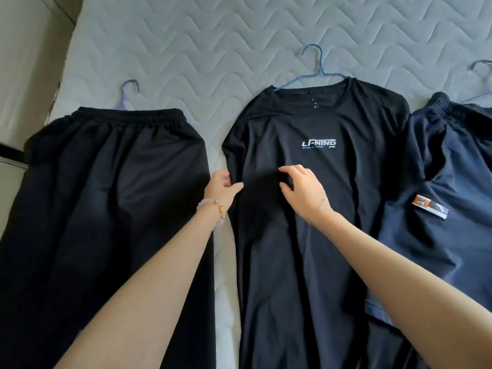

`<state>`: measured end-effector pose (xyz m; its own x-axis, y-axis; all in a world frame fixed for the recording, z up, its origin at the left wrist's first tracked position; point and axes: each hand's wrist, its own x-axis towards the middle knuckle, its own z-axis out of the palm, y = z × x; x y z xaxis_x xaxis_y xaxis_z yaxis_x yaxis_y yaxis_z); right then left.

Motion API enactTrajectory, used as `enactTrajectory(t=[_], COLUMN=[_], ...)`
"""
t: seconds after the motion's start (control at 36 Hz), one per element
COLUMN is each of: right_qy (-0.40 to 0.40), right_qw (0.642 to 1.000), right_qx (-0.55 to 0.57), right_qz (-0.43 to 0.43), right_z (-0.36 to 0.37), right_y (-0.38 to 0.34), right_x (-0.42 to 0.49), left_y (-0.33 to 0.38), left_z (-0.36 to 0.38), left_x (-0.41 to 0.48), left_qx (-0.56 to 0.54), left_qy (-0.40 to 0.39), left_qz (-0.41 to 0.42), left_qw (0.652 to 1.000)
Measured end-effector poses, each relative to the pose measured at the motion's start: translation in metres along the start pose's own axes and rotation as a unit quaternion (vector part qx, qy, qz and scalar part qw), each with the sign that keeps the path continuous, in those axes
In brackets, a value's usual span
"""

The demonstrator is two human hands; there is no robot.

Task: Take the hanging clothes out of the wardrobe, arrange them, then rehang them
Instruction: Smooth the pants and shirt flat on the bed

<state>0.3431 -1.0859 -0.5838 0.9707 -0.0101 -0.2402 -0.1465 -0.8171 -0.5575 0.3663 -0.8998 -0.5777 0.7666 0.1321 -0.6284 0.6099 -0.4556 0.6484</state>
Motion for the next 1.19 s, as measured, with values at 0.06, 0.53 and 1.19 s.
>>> enactTrajectory(t=[0.06,0.53,1.19], right_qy=[-0.018,-0.078,-0.042], right_qw=[1.000,0.940,0.985], right_qx=[0.011,0.285,-0.145], right_qz=[-0.004,0.169,-0.086], right_z=[0.004,0.002,0.044], right_y=[-0.012,-0.035,-0.035], right_x=[0.017,0.060,0.041], left_y=[0.004,0.020,-0.001], left_z=[0.006,0.005,-0.148], left_x=[0.005,0.005,0.092], left_qx=[-0.009,-0.206,0.209], left_qy=[-0.004,-0.004,-0.054], left_qz=[-0.015,0.038,0.083], left_qw=[1.000,0.978,0.973])
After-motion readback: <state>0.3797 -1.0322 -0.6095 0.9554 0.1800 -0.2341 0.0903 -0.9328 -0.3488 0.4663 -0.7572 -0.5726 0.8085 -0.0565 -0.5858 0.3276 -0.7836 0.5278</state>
